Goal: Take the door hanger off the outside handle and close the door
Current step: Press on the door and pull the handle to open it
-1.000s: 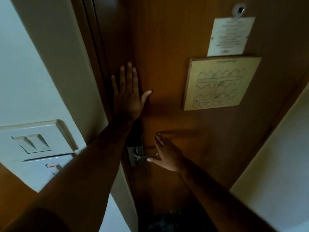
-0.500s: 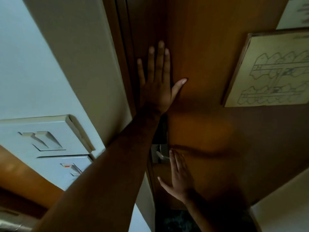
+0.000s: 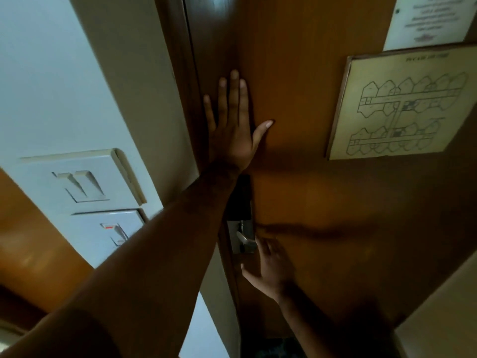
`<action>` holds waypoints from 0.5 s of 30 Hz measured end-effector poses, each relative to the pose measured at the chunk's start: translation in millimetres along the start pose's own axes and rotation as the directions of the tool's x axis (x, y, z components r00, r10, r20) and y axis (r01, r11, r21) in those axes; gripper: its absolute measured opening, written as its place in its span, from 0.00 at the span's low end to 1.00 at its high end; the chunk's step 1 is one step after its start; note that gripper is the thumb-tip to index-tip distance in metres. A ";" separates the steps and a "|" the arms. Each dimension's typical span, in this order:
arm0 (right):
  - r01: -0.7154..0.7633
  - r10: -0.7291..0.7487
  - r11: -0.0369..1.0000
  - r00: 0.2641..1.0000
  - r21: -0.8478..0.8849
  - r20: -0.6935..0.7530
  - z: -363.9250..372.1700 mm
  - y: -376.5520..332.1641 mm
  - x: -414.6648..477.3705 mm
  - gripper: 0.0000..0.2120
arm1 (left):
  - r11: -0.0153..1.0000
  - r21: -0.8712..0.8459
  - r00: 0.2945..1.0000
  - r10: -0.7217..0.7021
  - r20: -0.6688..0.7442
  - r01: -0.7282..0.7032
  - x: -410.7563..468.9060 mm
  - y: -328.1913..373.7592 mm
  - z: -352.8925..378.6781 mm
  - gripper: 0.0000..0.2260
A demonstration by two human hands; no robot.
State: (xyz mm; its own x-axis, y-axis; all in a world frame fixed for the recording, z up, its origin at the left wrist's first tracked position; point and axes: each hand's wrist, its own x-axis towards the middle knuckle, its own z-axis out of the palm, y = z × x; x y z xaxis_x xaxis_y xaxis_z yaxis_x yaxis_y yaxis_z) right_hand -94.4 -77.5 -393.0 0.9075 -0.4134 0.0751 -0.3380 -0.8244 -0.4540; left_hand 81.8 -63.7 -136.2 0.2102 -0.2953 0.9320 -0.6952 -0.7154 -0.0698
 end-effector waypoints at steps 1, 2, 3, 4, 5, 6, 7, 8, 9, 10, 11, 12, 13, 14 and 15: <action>0.017 -0.017 1.000 1.000 -0.012 -0.021 -0.9 -1.4 -2.8 0.43 | 1.000 -0.002 1.000 0.002 0.016 -0.002 -2.0 0.5 -5.6 0.40; 0.023 -0.023 1.000 0.999 -0.019 -0.028 -2.5 -3.7 -6.0 0.43 | 1.000 0.006 1.000 0.008 0.028 -0.008 -2.9 0.7 -11.7 0.40; 0.019 -0.019 1.000 1.000 -0.018 -0.015 -4.5 -6.6 -12.2 0.43 | 1.000 0.017 0.999 0.014 0.038 -0.014 -4.9 1.3 -20.8 0.40; 0.012 -0.012 1.000 1.000 -0.018 0.000 -5.9 -9.1 -18.7 0.44 | 0.999 0.028 0.998 0.019 0.058 -0.021 -7.1 1.9 -28.9 0.40; 0.006 -0.006 1.000 1.000 -0.020 0.003 -7.4 -11.2 -27.5 0.44 | 0.999 0.039 0.997 0.021 0.076 -0.024 -9.7 3.8 -38.0 0.39; 0.002 -0.002 1.000 1.000 -0.020 0.004 -8.3 -12.5 -36.2 0.44 | 0.999 0.044 0.996 0.023 0.092 -0.027 -12.8 5.8 -45.6 0.39; -0.002 0.002 1.000 1.000 -0.018 0.007 -9.2 -14.2 -43.8 0.44 | 0.999 0.046 0.994 0.024 0.103 -0.029 -15.8 7.4 -52.0 0.38; -0.007 0.008 1.000 1.000 -0.026 0.009 -12.0 -15.7 -53.0 0.44 | 0.999 0.039 0.994 0.033 0.109 -0.037 -19.4 8.1 -60.4 0.38; -0.010 0.011 0.999 1.000 -0.041 0.008 -15.1 -17.1 -60.6 0.45 | 0.998 0.026 0.992 0.053 0.118 -0.056 -23.4 6.7 -67.7 0.37; -0.017 0.017 0.998 1.000 -0.061 0.008 -19.4 -19.3 -70.7 0.45 | 0.996 0.016 0.990 0.081 0.120 -0.083 -27.2 4.3 -77.5 0.36; -0.016 0.017 0.997 1.000 -0.070 0.013 -21.2 -19.3 -78.1 0.45 | 0.993 0.011 0.985 0.117 0.127 -0.119 -31.4 1.0 -84.3 0.36; -0.019 0.020 0.997 1.000 -0.076 0.018 -23.2 -19.7 -85.7 0.45 | 0.988 0.008 0.979 0.151 0.138 -0.154 -35.1 -2.2 -91.2 0.35; -0.029 0.030 0.996 0.999 -0.084 0.019 -26.8 -22.7 -96.5 0.45 | 0.983 0.001 0.974 0.183 0.136 -0.185 -39.0 -5.0 -102.4 0.34; -0.039 0.042 0.996 0.999 -0.083 0.027 -29.4 -23.6 -104.4 0.45 | 0.977 -0.004 0.967 0.212 0.138 -0.214 -42.3 -5.4 -110.9 0.33; -0.050 0.052 0.995 0.998 -0.084 0.031 -31.3 -25.2 -113.0 0.46 | 0.972 -0.016 0.962 0.233 0.140 -0.233 -44.7 -4.4 -120.2 0.32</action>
State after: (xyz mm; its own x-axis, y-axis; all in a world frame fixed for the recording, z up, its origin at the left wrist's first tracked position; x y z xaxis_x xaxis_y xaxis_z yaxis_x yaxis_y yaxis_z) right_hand -196.2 -22.0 -362.2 0.8958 -0.4438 0.0233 -0.4025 -0.8324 -0.3809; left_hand -7.2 28.8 -134.7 0.1366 -0.5394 0.8309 -0.7359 -0.6168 -0.2794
